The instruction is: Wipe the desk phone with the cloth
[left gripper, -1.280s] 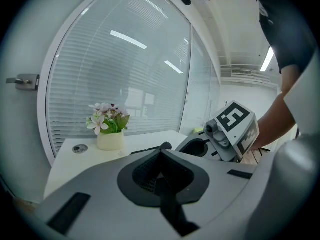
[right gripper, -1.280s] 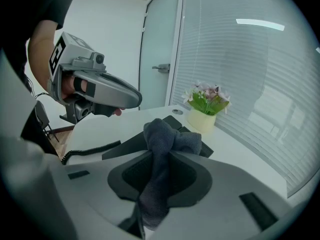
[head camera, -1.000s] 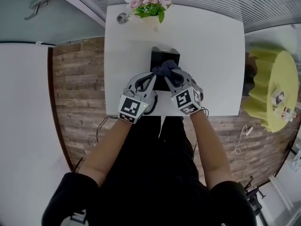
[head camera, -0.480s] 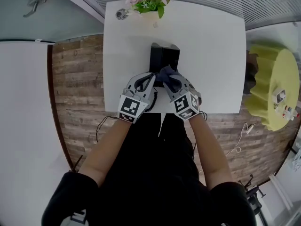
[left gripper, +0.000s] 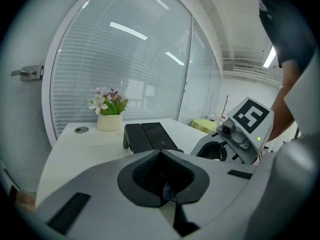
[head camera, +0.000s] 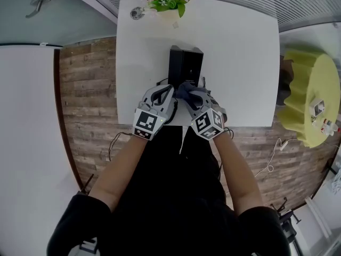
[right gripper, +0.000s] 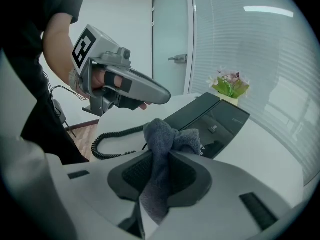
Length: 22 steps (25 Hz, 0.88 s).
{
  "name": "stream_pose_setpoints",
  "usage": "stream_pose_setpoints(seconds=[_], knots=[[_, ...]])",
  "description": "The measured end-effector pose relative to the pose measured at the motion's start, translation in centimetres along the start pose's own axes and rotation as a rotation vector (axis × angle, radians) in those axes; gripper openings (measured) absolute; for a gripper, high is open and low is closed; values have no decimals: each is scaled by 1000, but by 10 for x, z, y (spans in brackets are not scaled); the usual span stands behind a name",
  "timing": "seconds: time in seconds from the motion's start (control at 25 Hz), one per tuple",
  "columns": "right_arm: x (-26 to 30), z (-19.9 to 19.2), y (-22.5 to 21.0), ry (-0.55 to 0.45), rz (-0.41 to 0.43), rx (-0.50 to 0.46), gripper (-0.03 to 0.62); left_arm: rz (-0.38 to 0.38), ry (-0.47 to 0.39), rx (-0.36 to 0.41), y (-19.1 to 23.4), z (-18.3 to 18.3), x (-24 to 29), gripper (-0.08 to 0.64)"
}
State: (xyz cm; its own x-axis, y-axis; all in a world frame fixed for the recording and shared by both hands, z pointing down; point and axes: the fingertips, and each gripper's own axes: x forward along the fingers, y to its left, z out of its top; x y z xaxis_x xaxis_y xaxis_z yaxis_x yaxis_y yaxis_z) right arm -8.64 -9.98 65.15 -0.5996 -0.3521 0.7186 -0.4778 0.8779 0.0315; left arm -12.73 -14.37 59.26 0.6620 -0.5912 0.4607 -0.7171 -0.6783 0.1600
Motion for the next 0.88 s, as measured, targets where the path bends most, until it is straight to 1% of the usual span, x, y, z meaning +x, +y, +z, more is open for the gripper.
stream_pose_setpoints(seconds=[0.12, 0.36, 0.44, 0.6, 0.88], knots=[[0, -3, 6, 5, 24, 9, 100, 3, 8, 0, 0, -3, -2, 9], [-1, -9, 20, 44, 102, 31, 100, 8, 10, 4, 4, 0, -6, 9], [-5, -10, 24, 44, 110, 34, 100, 10, 10, 7, 5, 4, -8, 9], [-19, 5, 20, 2, 79, 43, 100, 13, 0, 14, 12, 19, -11, 9], [-39, 68, -32, -114, -46, 37, 100, 27, -42, 34, 31, 48, -15, 9]])
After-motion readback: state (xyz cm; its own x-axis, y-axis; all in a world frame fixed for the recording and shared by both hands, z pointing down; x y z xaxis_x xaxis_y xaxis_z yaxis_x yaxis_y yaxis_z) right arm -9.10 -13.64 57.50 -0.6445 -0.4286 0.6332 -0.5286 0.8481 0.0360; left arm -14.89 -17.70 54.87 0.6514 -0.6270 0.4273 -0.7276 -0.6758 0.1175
